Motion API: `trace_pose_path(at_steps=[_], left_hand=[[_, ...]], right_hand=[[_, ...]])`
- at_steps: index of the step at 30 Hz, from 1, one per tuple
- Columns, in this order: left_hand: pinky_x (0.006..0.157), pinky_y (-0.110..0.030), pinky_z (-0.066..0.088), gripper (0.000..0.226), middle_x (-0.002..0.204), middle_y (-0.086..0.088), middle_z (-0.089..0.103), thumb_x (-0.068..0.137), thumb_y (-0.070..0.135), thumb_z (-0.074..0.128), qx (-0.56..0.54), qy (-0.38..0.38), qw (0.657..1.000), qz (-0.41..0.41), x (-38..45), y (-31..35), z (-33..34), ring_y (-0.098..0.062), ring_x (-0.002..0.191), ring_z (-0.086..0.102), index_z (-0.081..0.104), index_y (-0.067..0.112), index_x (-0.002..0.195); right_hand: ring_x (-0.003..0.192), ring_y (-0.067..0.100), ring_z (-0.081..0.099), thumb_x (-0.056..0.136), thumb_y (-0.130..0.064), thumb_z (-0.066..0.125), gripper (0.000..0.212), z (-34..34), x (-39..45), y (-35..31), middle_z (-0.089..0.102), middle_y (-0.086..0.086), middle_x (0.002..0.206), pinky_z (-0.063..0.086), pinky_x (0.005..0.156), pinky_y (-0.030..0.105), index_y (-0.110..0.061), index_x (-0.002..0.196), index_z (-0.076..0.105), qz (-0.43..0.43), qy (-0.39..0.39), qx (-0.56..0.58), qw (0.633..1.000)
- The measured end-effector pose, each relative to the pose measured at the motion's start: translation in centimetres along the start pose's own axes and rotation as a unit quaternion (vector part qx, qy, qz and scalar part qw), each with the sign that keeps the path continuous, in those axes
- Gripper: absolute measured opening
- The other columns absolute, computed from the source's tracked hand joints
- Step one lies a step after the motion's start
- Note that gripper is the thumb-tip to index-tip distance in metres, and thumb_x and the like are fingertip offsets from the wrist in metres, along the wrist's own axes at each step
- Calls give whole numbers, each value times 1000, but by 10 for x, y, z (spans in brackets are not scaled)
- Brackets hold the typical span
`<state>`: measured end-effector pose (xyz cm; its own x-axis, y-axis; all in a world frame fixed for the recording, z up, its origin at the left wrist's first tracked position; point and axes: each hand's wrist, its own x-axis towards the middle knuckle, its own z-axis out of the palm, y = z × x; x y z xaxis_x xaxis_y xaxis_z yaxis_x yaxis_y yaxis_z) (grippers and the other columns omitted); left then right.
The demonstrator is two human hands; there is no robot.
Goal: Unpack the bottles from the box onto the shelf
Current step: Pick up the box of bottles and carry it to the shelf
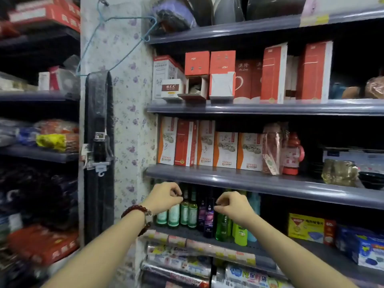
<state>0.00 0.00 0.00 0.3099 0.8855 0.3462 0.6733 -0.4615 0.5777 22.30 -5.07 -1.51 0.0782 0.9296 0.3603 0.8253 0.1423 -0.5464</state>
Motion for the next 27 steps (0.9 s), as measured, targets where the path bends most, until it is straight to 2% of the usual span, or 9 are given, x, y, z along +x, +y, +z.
trace_pose_path(at_steps=[3,7,11,15,16,19,22,25,27], left_hand=[[61,-15,44,12,81,0,68,82,23,67,-11,13,1000,-24,-19,-27,-19,-8,72,61,66,15,92],[57,-9,39,14,68,11,57,84,22,64,27,32,997,-70,-51,-74,-56,0,64,53,67,14,95],[56,-3,40,15,73,5,64,83,20,66,55,60,989,-122,-89,-121,-97,0,65,56,68,12,96],[48,-1,38,11,76,4,67,84,21,66,81,89,977,-178,-131,-166,-136,3,61,57,65,15,93],[48,-1,38,9,76,5,67,83,22,67,90,99,972,-193,-141,-178,-146,4,61,56,64,17,91],[57,-4,40,8,79,5,66,83,24,67,115,124,958,-233,-171,-210,-173,-4,69,58,64,21,89],[71,-19,43,14,85,3,66,83,25,66,127,140,941,-280,-201,-238,-194,-10,79,59,66,18,95],[65,-17,40,14,82,3,64,84,23,65,123,151,928,-319,-232,-266,-205,-8,78,58,68,16,96],[66,-17,40,13,81,3,64,83,23,65,126,164,918,-339,-251,-286,-208,-11,81,60,70,16,94]], right_hand=[[77,8,57,82,-26,70,20,29,14,-20,64,-3,85,39,59,11,-13,97,70,-25,-31,-4,999],[79,12,58,81,-24,70,20,82,22,-63,64,-1,83,42,65,19,-11,96,71,-62,-85,12,994],[76,12,59,78,-20,72,18,139,27,-114,65,0,79,39,55,11,-9,92,72,-113,-121,44,985],[78,12,60,80,-20,71,19,193,25,-173,66,2,81,40,56,10,-8,95,71,-149,-171,73,971],[82,14,62,80,-21,72,20,207,24,-189,69,3,86,41,62,14,-9,96,71,-162,-180,74,968],[93,17,65,79,-22,73,21,249,18,-233,73,6,99,47,80,25,-10,96,72,-181,-210,94,956],[95,17,64,78,-23,73,22,287,6,-270,72,6,100,48,81,26,-9,96,72,-189,-242,112,945],[98,19,64,78,-25,74,22,326,-9,-299,72,6,100,41,77,21,-10,94,72,-209,-261,124,934],[96,21,66,78,-23,74,22,352,-20,-314,73,8,99,41,74,22,-9,95,72,-221,-278,123,927]])
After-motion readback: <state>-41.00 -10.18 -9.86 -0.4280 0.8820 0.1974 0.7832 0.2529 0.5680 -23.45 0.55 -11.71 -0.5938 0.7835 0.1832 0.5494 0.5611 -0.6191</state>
